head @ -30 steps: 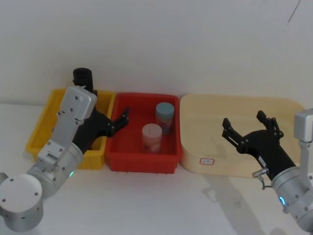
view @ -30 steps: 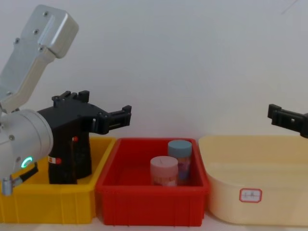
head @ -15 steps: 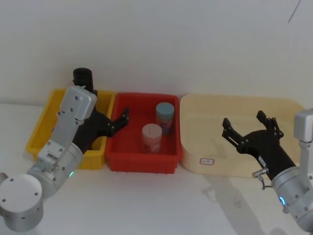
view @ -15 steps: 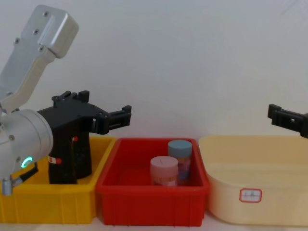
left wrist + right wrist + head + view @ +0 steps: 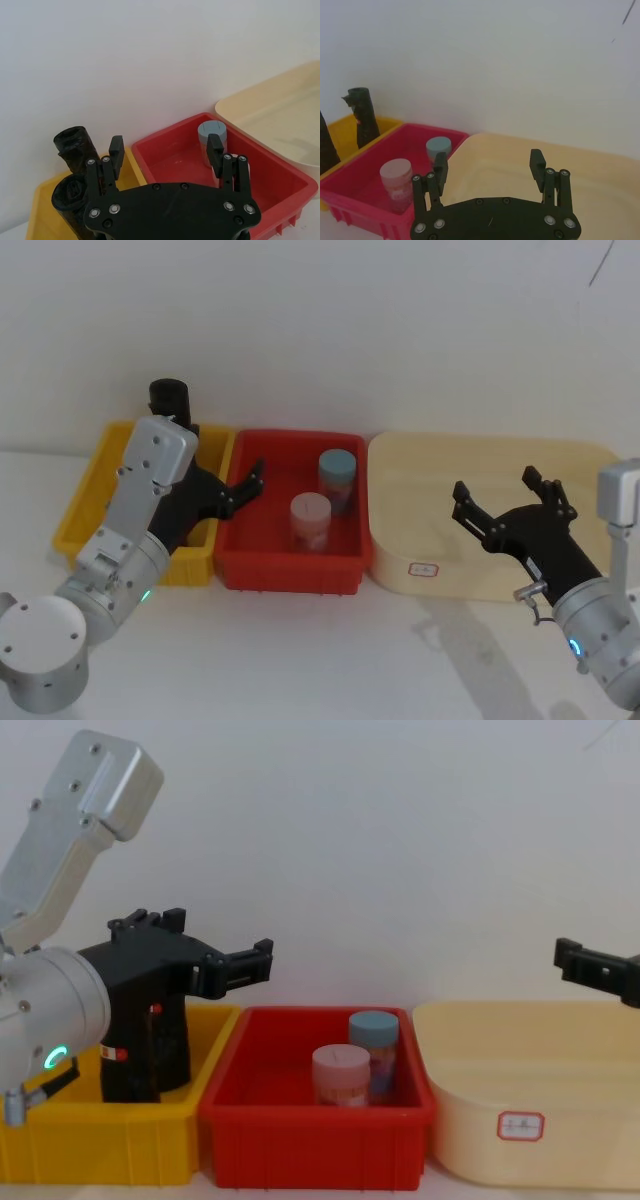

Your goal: Pick up the garbage bag with the one hand and transfer it to the other hand.

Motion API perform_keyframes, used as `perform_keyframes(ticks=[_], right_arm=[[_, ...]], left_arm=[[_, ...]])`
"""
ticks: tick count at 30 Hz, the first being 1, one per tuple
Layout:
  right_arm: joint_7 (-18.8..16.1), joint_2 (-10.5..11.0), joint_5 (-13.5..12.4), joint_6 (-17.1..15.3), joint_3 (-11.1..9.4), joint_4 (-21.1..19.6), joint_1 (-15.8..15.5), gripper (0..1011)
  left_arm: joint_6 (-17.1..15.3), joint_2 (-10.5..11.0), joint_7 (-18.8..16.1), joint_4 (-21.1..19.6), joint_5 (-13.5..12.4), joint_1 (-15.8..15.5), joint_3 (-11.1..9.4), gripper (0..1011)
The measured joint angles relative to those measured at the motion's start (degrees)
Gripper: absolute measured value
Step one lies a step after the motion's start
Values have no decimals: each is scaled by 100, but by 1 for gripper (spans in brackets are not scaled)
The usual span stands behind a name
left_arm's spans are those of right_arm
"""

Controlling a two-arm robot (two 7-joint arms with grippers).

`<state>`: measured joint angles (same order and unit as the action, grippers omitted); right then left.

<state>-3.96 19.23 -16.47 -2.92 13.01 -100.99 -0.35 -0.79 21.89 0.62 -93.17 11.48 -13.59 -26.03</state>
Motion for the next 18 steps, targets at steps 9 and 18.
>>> perform_keyframes(ticks=[9, 18], right_arm=[[-170, -41, -69, -565, 107, 203, 363, 1000], [-533, -142, -236, -1323, 296, 574, 969, 1000]], left_arm=[[0, 0, 0, -1, 0, 0, 0, 1001], [0, 0, 0, 0, 0, 0, 0, 1002]])
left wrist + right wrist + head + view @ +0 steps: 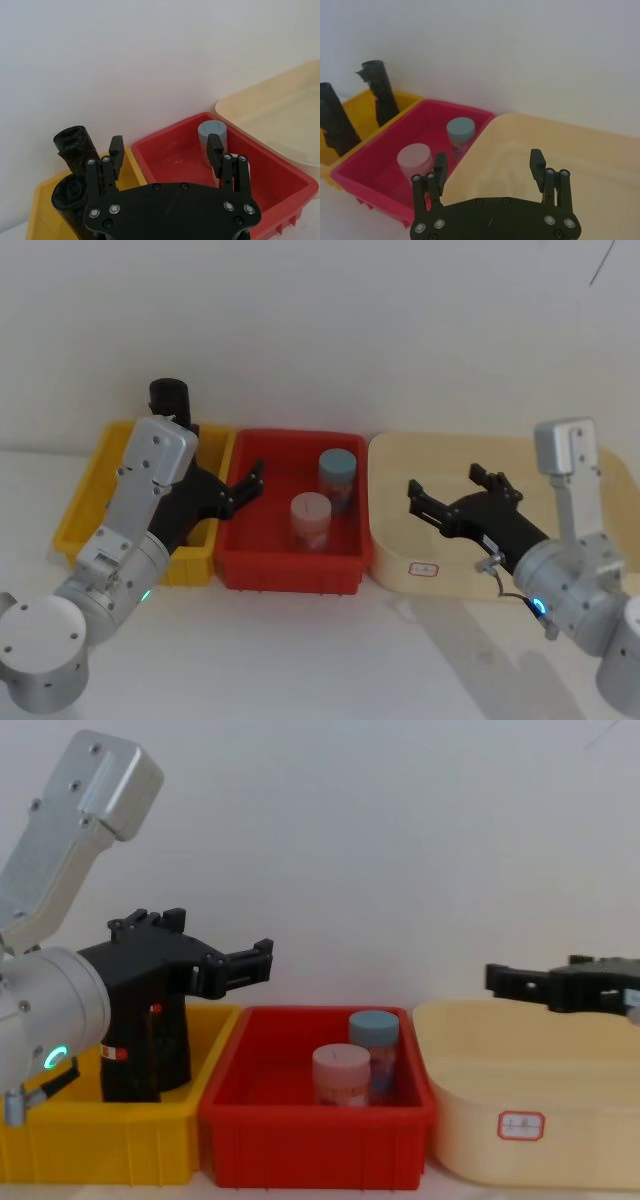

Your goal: Pick up the garbage bag with the one hand and transfer it to the other hand.

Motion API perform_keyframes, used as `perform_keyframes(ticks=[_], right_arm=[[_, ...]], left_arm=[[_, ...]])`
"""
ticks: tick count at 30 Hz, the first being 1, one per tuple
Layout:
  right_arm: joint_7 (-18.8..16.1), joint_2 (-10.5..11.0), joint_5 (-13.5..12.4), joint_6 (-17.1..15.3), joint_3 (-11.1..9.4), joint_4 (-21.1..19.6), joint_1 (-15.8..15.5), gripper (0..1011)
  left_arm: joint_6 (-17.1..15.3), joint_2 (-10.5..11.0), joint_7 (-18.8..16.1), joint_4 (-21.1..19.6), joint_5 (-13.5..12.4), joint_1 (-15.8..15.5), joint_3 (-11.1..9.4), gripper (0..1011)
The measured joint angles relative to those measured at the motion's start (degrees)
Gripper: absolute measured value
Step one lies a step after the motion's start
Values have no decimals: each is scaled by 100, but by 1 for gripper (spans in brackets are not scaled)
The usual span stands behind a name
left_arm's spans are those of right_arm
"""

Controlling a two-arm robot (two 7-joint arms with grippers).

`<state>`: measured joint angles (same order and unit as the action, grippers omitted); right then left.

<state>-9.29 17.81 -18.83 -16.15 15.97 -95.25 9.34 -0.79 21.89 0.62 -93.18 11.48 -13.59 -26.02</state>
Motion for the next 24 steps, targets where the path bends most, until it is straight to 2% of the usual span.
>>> perform_keyframes(ticks=[8, 12, 18, 24], right_arm=[[-364, -74, -140, -429, 204, 293, 506, 1000], [-612, -113, -179, -611, 382, 507, 848, 999], [-919, -200, -178, -775, 679, 906, 1338, 1000], [-1124, -277, -112, -823, 928, 1257, 1682, 999]], left_arm=[[0, 0, 0, 0, 0, 0, 0, 1002], [0, 0, 0, 0, 0, 0, 0, 1002], [0, 0, 0, 0, 0, 0, 0, 1002], [0, 0, 0, 0, 0, 0, 0, 1002]])
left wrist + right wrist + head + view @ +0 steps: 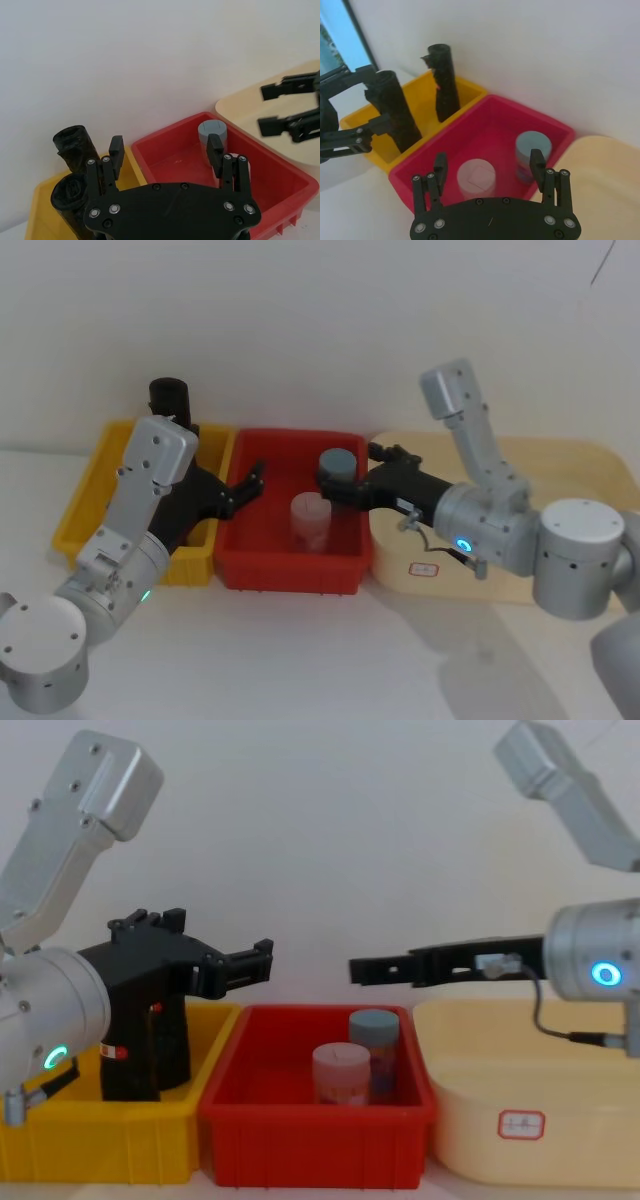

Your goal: Pick up the garbage bag with the one hand and transfer it to the other hand.

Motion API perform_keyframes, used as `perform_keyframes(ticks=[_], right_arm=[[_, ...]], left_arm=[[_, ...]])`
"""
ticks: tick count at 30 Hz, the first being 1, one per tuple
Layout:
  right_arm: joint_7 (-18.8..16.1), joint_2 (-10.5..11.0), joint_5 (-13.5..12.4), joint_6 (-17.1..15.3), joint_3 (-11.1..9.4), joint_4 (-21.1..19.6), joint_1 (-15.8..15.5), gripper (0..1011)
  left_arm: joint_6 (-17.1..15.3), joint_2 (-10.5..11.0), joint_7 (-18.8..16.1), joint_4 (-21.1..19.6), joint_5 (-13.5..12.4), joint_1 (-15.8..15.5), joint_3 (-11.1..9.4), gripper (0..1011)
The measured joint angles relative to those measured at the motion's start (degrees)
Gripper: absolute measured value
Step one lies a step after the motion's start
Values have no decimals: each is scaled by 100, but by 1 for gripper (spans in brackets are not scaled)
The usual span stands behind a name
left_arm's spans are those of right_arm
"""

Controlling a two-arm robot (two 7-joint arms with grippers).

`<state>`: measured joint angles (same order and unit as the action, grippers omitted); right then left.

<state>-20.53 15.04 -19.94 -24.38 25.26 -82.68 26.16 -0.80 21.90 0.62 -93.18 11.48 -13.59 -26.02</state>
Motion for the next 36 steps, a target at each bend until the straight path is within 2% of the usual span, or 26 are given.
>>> perform_keyframes(ticks=[7, 17, 25, 36], right_arm=[[-189, -102, 157, 42, 337, 432, 379, 999], [-336, -123, 409, 249, 619, 845, 681, 999], [-438, -114, 546, 378, 748, 1091, 800, 1000], [-609, -240, 531, 371, 786, 1438, 912, 1000]], left_arm=[[0, 0, 0, 0, 0, 0, 0, 1002], [0, -1, 0, 0, 0, 0, 0, 1001], [0, 0, 0, 0, 0, 0, 0, 1002], [0, 0, 0, 0, 0, 0, 0, 1002]])
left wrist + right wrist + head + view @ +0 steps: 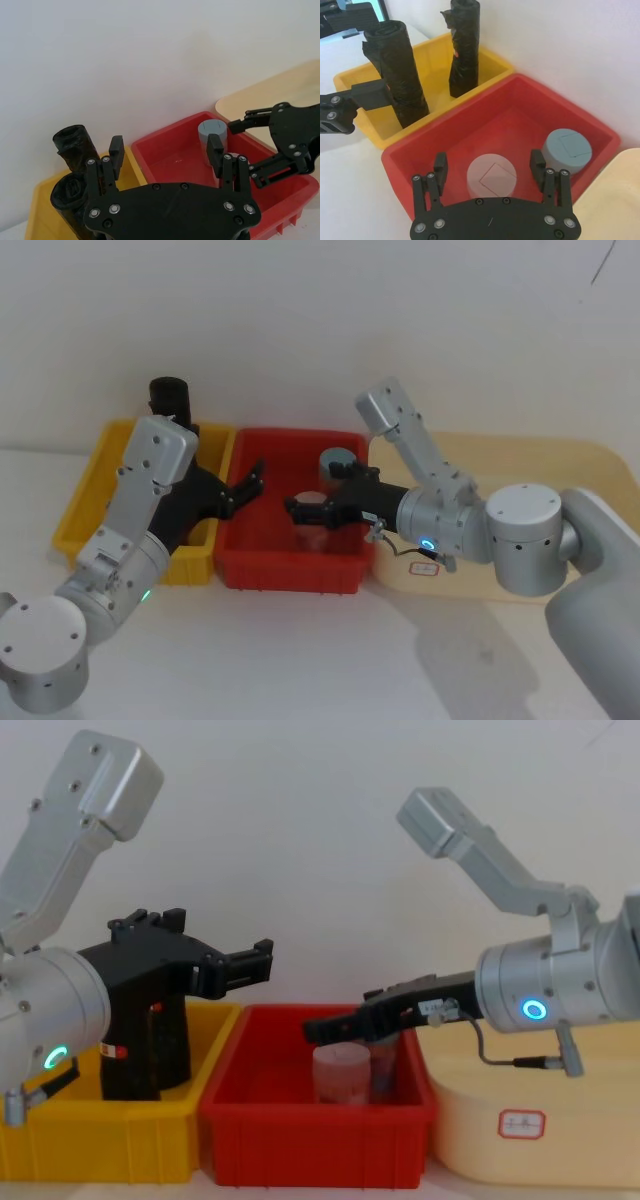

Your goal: Pick up the garbage bag with the one hand and transfer it to the other hand.

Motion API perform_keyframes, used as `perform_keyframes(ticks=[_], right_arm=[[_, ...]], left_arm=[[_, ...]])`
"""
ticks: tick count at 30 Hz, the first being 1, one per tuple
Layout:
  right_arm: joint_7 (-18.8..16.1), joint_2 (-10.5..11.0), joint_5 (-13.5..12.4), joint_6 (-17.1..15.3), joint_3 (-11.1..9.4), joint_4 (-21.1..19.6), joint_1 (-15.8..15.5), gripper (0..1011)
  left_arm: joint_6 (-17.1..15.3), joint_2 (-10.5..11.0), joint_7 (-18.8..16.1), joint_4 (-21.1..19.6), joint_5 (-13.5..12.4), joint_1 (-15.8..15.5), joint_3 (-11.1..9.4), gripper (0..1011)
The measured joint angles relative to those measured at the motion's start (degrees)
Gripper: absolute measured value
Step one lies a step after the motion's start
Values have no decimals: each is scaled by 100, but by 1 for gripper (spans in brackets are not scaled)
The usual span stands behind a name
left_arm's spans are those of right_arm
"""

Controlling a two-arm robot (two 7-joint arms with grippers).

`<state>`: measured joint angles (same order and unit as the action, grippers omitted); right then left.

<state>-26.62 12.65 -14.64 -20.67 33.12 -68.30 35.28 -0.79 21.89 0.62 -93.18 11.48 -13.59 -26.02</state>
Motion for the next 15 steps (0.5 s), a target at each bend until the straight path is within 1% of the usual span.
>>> perform_keyframes(ticks=[6, 15], right_arm=[[-92, -129, -123, -83, -25, 256, 84, 999], [-155, -266, -248, -124, -48, 602, 202, 999]], left_arm=[[0, 0, 0, 0, 0, 0, 0, 1002], [0, 0, 0, 0, 0, 0, 0, 1001]])
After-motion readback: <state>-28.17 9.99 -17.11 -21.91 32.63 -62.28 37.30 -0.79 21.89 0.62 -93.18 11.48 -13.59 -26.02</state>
